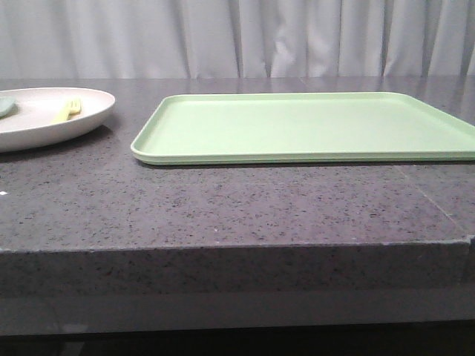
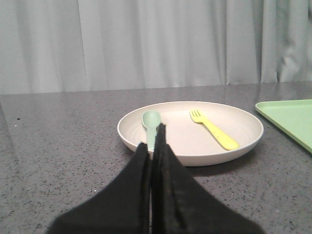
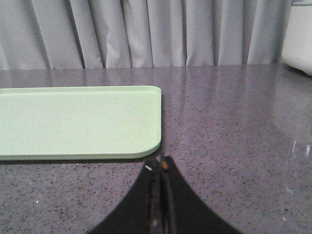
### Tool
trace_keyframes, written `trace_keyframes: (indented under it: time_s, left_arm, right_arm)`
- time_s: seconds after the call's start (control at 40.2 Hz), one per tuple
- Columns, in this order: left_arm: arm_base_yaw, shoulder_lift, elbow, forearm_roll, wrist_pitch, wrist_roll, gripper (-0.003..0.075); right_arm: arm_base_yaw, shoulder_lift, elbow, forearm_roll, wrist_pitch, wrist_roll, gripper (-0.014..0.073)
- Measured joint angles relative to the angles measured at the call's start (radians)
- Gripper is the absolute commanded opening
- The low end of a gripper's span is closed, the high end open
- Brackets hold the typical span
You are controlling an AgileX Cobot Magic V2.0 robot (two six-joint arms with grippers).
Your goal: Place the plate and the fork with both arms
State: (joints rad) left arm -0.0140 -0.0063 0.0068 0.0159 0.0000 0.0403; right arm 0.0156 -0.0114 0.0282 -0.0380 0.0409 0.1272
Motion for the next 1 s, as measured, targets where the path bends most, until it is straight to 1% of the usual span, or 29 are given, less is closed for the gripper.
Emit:
trace_keyframes:
  time_s: [0.822,0.921,0.996]
  left_arm:
    - [0.000,0.000,0.000,0.000,0.000,0.000,-0.0018]
    - [0.000,0.000,0.000,-0.005,-0.045,0.000,-0.0018]
    - [0.000,0.000,-0.007,-0.016,-0.071,0.000,-0.0018]
  right_arm:
    - [0.000,0.000,0.000,0.000,-0.007,0.000,-0.0060]
    - [0.000,0.000,0.000,0.000,-0.041,0.000,-0.0060]
    - [0.000,0.000,-0.004,0.000,-0.041,0.000,-0.0060]
